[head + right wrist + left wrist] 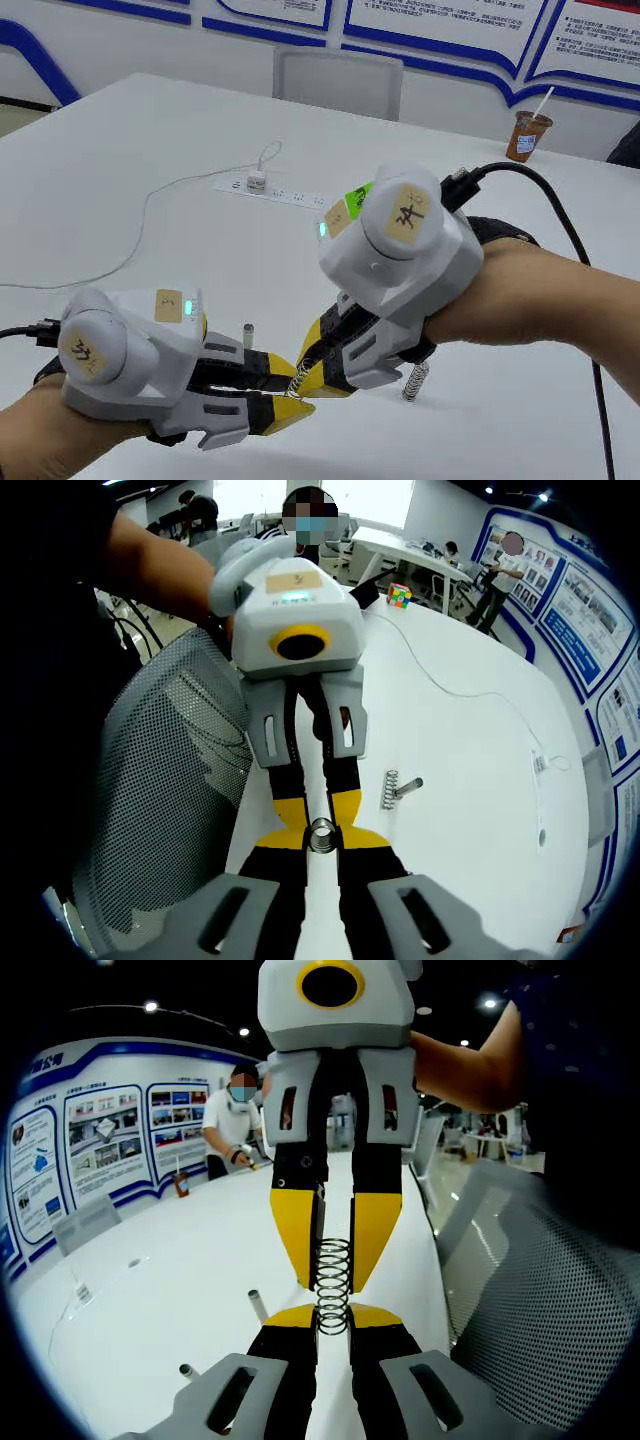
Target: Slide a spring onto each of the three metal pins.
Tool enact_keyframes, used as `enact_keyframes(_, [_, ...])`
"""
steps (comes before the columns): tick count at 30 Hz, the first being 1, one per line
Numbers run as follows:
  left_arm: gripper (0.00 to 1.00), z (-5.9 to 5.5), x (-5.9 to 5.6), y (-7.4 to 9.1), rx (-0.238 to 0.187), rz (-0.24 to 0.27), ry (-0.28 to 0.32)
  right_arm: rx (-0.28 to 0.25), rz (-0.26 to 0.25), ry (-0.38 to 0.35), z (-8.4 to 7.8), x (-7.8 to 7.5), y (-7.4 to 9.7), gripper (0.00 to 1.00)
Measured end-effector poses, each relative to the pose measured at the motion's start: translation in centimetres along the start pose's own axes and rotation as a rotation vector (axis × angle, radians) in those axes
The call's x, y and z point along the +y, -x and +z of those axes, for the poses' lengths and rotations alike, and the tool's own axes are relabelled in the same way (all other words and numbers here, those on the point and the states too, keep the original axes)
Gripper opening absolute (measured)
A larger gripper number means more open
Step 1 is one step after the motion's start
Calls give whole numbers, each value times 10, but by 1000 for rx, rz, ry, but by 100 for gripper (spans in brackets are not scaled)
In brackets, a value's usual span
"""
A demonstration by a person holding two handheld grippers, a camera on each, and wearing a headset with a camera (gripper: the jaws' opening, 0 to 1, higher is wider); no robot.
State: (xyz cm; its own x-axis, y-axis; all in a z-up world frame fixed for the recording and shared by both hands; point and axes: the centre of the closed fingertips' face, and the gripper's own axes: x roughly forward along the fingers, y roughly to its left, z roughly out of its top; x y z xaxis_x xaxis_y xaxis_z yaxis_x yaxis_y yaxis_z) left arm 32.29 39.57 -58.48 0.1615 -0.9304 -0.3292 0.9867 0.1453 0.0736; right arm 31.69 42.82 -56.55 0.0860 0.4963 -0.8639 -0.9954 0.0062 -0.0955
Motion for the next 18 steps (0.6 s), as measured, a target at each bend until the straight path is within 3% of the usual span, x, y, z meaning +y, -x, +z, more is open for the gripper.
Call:
enact_keyframes(10, [16,-5,0,-1,3,4,13,22,-3,-6,-6,-5,1,12])
enact_keyframes(18, [23,-15,10,14,4,60,59,49,-37,-27,-19,-21,12,12])
